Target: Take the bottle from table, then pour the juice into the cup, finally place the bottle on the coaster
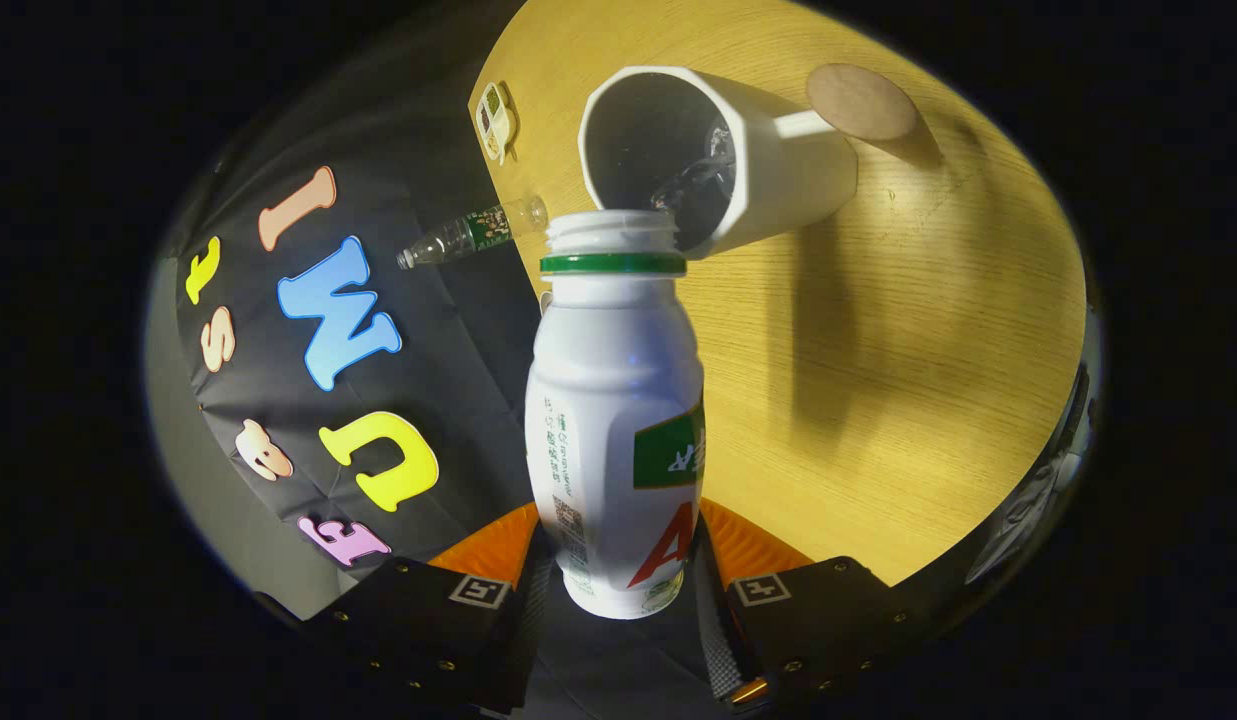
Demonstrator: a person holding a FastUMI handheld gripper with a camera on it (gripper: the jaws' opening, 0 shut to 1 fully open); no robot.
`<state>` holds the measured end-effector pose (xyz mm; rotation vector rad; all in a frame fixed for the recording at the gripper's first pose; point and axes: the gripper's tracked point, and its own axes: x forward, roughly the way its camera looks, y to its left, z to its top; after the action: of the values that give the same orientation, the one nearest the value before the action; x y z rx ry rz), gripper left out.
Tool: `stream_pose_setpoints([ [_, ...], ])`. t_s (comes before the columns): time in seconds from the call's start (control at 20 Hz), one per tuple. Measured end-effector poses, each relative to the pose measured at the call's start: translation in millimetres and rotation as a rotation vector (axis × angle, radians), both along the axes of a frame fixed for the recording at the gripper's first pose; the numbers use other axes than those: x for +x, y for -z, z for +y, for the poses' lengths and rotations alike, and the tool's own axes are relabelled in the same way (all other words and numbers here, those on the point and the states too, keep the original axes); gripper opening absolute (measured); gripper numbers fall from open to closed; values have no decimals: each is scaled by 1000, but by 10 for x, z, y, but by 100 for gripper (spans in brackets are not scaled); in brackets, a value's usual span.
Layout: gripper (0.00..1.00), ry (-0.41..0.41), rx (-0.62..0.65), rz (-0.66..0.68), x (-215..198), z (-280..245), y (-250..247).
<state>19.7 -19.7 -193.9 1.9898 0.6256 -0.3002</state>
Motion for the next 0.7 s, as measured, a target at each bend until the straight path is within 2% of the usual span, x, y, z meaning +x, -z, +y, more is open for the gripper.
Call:
stream_pose_setpoints([
  [0.7, 66, 19, 100, 36, 67, -62, -81],
])
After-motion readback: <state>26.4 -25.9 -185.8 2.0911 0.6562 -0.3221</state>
